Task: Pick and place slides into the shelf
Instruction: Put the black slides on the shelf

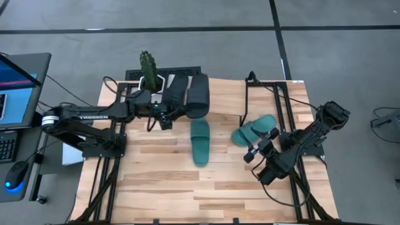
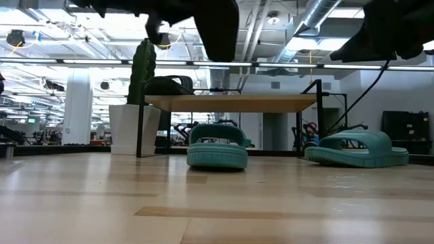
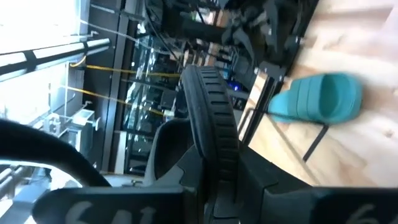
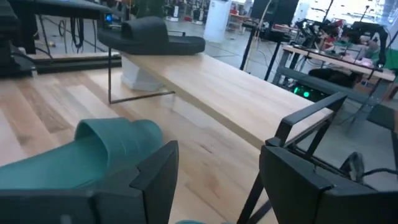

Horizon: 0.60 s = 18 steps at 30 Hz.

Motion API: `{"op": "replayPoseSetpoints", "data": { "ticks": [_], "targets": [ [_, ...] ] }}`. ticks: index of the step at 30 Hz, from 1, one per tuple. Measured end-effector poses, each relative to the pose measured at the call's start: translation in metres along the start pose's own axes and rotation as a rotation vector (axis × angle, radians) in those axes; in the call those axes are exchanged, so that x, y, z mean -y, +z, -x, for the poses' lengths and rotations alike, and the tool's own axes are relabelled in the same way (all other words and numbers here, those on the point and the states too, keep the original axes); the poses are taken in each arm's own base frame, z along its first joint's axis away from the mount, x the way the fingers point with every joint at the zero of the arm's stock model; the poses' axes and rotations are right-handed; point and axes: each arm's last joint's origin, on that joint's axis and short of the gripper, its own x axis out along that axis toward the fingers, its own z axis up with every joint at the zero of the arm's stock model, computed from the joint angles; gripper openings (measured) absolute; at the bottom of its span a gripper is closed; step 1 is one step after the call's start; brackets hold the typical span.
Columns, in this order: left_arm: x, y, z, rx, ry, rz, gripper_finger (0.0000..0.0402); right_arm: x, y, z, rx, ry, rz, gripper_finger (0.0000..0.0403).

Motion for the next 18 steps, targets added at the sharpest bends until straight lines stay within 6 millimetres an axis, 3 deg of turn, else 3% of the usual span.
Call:
{"op": "replayPoseSetpoints", "data": {
  "ticks": [10,18],
  "targets": [
    [0.005,-0.042,-0.013,-0.065,0.015,0.066,0.0036,-0.002,-0.001,0.001,-0.033,0.006,-0.019,0.0209],
    [0.004,-0.056,-0.009,-0.08,0.01,0.101,0.0036,-0.003,-0.001,0.001,-0.038,0.008,-0.022,0.0209]
  ]
}}
